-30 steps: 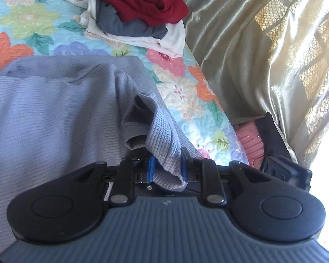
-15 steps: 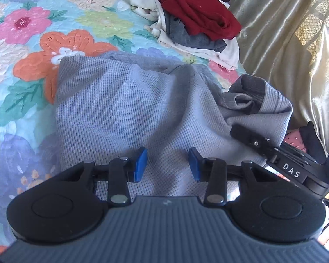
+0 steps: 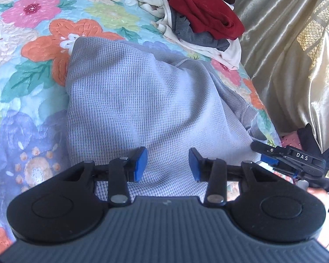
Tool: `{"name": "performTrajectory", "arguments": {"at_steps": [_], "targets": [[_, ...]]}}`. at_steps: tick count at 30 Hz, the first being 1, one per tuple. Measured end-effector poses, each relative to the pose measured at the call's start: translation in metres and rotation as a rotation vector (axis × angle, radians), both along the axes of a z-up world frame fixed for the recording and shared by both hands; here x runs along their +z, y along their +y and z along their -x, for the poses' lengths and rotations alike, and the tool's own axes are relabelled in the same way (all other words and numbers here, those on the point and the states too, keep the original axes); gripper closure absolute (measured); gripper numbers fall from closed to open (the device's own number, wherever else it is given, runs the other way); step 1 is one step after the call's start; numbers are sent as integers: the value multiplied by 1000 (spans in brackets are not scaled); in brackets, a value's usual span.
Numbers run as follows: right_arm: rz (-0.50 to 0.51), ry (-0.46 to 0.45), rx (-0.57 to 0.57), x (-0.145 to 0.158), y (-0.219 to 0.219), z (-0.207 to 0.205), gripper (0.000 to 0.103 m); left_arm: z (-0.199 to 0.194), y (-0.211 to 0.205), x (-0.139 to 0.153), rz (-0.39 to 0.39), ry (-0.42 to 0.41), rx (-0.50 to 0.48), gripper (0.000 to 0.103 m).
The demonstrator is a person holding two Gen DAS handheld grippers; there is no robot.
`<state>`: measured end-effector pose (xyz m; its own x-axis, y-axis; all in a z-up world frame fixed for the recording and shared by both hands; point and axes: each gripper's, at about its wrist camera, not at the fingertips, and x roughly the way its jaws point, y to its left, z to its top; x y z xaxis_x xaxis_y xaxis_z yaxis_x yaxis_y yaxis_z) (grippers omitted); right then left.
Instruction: Fold clothes
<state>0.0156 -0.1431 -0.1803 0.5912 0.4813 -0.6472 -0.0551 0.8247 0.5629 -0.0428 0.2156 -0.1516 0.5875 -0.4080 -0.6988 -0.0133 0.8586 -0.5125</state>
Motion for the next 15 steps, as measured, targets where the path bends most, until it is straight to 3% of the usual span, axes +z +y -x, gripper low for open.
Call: {"name": "performTrajectory", "arguments": {"at_steps": [6, 8, 10, 11, 14, 15], "targets": [[385, -240, 16, 31, 9, 17, 55, 6, 7, -3, -1, 11, 11, 62], [454, -324, 82, 39, 13, 22, 55, 6, 9, -6, 3, 14, 18, 63], [493, -391, 168, 46, 19, 25, 68, 6, 11, -10, 8, 20, 31, 65], [492, -402, 216, 46, 23, 25, 78, 6, 11, -12, 8, 20, 33, 65], [534, -375, 343, 38, 40, 18, 78, 7, 14, -14, 21, 22, 41, 65], [558, -357, 356, 33, 45, 16, 74, 8, 15, -14, 27, 22, 41, 66]]}}
